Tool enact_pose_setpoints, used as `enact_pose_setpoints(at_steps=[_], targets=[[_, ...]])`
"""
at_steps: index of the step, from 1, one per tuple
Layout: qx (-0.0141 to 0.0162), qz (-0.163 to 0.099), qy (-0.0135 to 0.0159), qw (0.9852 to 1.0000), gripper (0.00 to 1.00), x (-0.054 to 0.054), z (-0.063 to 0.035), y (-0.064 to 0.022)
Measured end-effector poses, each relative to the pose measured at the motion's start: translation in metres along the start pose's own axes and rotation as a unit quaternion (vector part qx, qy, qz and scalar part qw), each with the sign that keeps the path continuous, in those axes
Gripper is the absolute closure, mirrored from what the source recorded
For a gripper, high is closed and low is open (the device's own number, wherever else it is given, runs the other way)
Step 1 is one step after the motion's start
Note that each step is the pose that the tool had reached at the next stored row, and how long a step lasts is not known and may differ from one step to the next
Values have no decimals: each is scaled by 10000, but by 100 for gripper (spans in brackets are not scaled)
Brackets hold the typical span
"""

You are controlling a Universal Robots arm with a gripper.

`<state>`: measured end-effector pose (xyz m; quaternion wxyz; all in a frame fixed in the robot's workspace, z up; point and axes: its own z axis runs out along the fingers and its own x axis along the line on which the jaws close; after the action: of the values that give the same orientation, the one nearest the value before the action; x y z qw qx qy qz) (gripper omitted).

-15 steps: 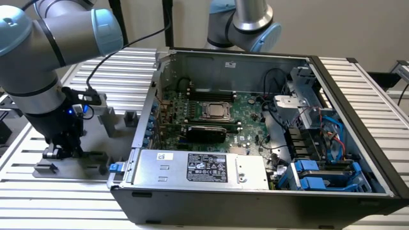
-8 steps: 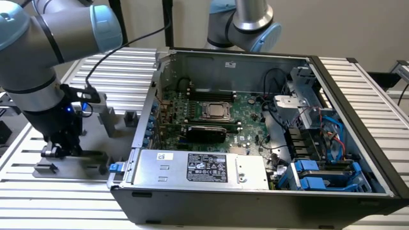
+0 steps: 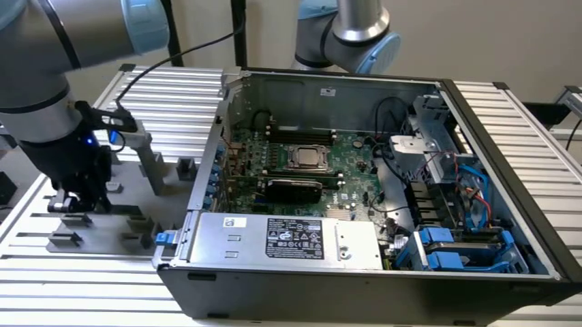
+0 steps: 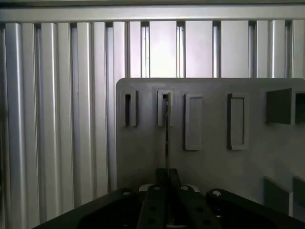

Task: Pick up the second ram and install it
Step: 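Pick up the second ram and move it above second insertion slot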

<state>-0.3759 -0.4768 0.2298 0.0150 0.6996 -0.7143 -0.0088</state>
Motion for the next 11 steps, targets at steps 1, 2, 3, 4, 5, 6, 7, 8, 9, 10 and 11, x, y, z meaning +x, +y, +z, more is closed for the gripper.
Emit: enact_pose_setpoints(at_steps=[1, 2, 3, 4, 5, 6, 7, 8, 9, 10, 11], targets=[[0, 0, 0, 10000, 86, 0, -45, 1], [1, 0, -1, 10000, 86, 1, -90, 3], [0, 0, 0, 10000, 86, 1, -136, 4], [1, 0, -1, 10000, 86, 2, -181, 6], [1, 0, -1, 10000, 86, 2, -227, 7], [0, 0, 0, 10000, 86, 3, -272, 9], [1, 0, 0, 10000, 86, 3, -317, 10], [1, 0, -1, 10000, 86, 3, -362, 12], [0, 0, 0, 10000, 86, 4, -409, 13], [1, 0, -1, 10000, 86, 4, -454, 14], [0, 0, 0, 10000, 86, 5, -500, 16]])
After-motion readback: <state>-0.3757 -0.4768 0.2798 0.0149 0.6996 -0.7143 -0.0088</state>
